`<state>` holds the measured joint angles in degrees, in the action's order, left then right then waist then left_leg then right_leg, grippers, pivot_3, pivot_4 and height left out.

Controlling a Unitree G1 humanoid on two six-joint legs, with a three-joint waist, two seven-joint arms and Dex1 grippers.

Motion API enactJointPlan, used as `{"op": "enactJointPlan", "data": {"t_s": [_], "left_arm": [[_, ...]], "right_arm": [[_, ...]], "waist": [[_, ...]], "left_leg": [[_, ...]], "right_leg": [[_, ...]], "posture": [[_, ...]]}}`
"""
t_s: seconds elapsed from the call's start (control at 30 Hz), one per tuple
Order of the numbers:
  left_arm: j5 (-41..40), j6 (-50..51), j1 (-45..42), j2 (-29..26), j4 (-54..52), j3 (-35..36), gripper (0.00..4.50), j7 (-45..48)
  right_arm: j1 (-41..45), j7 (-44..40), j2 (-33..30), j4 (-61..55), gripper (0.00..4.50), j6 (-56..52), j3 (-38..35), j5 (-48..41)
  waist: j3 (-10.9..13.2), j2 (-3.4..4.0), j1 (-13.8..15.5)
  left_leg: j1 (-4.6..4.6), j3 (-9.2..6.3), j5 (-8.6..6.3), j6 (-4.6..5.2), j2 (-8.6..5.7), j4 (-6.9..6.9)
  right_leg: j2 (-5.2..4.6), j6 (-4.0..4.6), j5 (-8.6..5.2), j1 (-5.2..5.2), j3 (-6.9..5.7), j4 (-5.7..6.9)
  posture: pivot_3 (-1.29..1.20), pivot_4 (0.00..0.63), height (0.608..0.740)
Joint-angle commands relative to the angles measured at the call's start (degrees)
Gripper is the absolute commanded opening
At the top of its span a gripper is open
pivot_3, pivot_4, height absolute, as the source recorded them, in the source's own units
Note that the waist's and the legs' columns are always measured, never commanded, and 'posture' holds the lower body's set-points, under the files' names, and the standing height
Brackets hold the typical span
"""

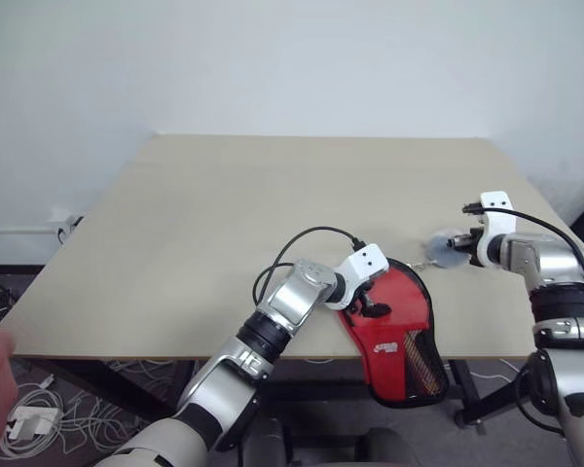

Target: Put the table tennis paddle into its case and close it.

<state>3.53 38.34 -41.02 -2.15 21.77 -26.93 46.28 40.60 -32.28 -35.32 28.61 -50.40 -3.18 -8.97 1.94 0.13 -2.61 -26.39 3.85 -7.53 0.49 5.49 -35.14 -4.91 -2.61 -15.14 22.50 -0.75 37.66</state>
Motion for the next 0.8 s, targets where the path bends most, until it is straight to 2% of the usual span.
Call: {"op": "enactJointPlan", "data": {"t_s": [0.03, 0.23, 0.6, 0.8], "left_arm": [[0.9, 2.6, 1.6, -1.1, 3.0, -1.5, 3.79, -0.3], [0.8, 2.4, 1.6, -1.0, 3.2, -1.3, 3.79, -0.4], [0.7, 2.3, 1.9, -1.1, 2.9, -1.2, 3.79, -0.7], [0.7, 2.2, 2.1, -1.3, 2.7, -1.4, 3.79, -0.5]], "right_arm": [[-2.8, -4.3, -4.3, -8.0, 0.03, -1.7, 0.6, -0.7], [-15.1, -15.0, -11.7, -25.6, 0.03, -2.9, 3.6, -4.6], [-23.2, -19.4, -17.5, -49.5, 0.03, -9.1, 6.0, -10.4], [-29.5, -19.5, -22.9, -52.5, 0.03, -7.0, 4.5, -9.7]], "waist": [[0.0, 0.01, 0.0], [0.0, 0.01, 0.0], [0.0, -0.11, 0.0], [0.0, -0.19, 0.0]], "left_leg": [[0.01, -0.01, 0.00, 0.00, 0.00, 0.00], [0.00, -0.05, -0.04, 0.02, -0.05, -0.03], [0.03, -0.09, -0.05, 0.03, -0.05, -0.06], [0.03, -0.09, -0.08, 0.05, -0.05, -0.06]], "right_leg": [[0.00, -0.01, -0.01, 0.00, 0.00, 0.00], [-0.02, -0.09, -0.09, -0.05, -0.02, -0.03], [-0.04, -0.09, -0.09, -0.06, -0.02, -0.06], [-0.06, -0.09, -0.09, -0.08, -0.03, -0.13]], "posture": [[0.00, 0.000, 0.740], [0.00, 0.000, 0.740], [0.00, 0.000, 0.740], [0.00, 0.000, 0.740]]}}
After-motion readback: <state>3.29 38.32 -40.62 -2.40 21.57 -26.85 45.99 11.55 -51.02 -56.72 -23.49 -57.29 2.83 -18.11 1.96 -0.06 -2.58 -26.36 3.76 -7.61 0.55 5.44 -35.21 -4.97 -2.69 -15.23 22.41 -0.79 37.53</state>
